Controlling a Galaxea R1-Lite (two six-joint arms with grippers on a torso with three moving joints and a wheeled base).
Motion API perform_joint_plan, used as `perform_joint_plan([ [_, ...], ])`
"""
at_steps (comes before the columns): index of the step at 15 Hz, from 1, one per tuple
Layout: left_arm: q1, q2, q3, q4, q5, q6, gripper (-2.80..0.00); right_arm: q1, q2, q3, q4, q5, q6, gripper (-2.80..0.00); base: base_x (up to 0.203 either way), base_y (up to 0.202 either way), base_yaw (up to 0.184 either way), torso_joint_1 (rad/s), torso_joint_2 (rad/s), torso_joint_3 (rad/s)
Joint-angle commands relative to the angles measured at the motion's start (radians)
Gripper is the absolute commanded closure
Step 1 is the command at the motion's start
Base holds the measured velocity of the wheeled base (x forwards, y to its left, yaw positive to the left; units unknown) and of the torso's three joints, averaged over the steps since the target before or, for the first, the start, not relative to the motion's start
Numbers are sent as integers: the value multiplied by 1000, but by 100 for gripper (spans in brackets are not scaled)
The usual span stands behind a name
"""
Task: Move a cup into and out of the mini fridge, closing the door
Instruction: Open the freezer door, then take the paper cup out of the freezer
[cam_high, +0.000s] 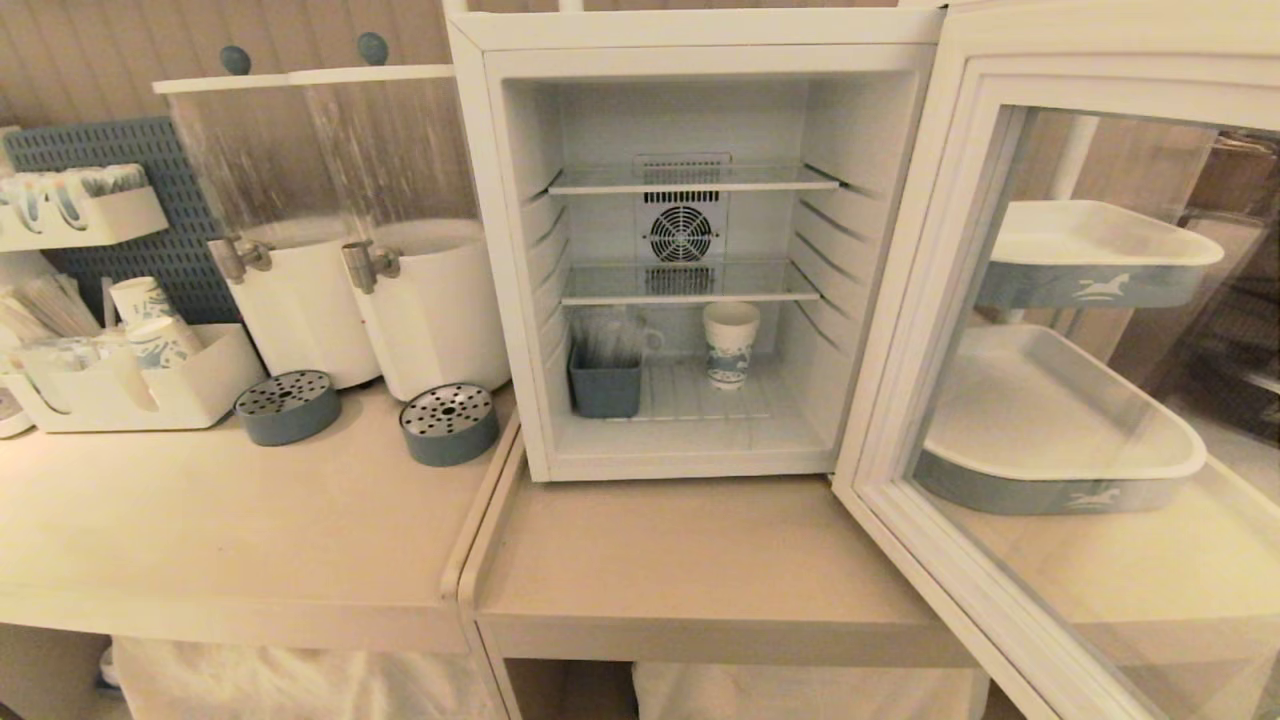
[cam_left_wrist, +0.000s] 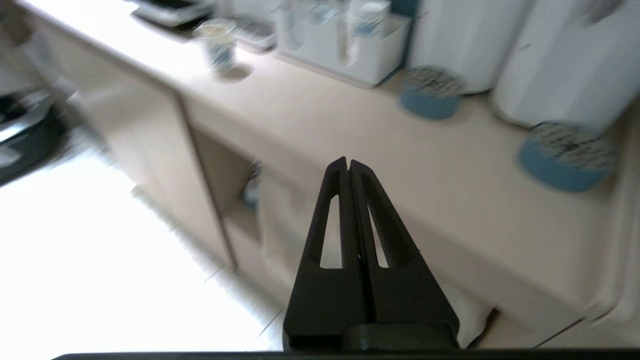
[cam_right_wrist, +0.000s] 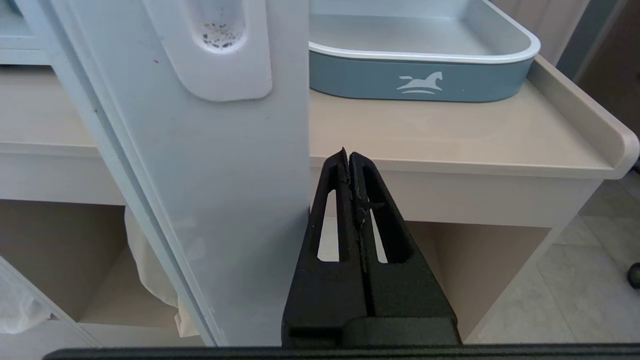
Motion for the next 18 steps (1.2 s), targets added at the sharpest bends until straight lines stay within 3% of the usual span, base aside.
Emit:
perform_joint_plan([
  [1,121,-123,17,63,-88,-3,0,-1,0,0,0,0,-1,0,0,0,0,0,0,0],
  [3,184,-152,-1,258,-177,-89,0,-1,0,3,-7,0,1,0,0,0,0,0,0,0],
  [5,192,-156,-25,282,-270,-111,0,-1,0,2,-4,0,1,0,0,0,0,0,0,0],
  [7,193,-158,-57,284,-504,-70,0,-1,1,1,-1,0,1,0,0,0,0,0,0,0],
  [8,194,-158,-68,284,-614,-19,0,-1,1,1,-1,-1,1,0,0,0,0,0,0,0],
  [10,190,-158,-83,277,-729,41,0,-1,1,0,0,-1,1,0,0,0,0,0,0,0],
  [12,122,-156,-106,280,-760,46,0,-1,1,0,0,-1,1,0,0,0,0,0,0,0],
  [15,104,-161,-71,306,-744,34,0,-1,1,0,0,-1,1,0,0,0,0,0,0,0],
  [17,-14,-168,-110,319,-737,30,0,-1,1,0,0,-1,1,0,0,0,0,0,0,0],
  [18,-35,-183,-102,326,-733,33,0,-1,1,0,0,-1,1,0,0,0,0,0,0,0],
])
